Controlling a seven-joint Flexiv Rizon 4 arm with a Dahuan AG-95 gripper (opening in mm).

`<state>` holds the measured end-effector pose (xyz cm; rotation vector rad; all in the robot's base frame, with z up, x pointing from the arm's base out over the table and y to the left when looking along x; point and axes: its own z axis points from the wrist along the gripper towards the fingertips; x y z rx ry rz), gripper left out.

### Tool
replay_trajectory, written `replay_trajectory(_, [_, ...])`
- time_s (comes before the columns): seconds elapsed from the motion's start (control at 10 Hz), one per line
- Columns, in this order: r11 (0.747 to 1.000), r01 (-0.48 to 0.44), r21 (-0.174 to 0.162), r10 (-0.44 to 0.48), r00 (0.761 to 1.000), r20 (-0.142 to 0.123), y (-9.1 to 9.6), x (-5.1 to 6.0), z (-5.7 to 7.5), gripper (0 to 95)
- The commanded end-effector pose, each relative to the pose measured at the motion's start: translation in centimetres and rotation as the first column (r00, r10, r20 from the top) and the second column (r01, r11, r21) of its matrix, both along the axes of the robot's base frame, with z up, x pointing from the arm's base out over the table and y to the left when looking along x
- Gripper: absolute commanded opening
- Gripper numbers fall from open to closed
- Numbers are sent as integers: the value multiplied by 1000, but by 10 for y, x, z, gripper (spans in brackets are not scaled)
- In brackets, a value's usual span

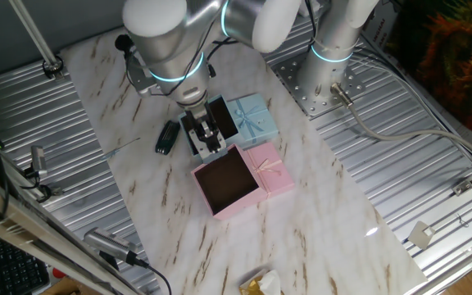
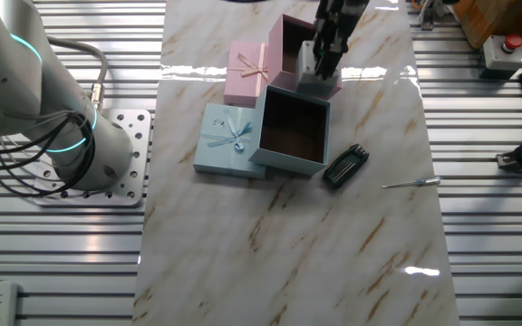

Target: Move an object from one box to another

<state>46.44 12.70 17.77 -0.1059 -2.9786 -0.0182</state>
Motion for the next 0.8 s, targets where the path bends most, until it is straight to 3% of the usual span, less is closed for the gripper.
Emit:
replay_trajectory(0.1, [1000, 2, -1, -2, 1000, 0, 5, 1, 1, 0])
replay_trajectory(0.8, [1000, 1, 2, -1, 1000, -8, 41, 5, -1, 0])
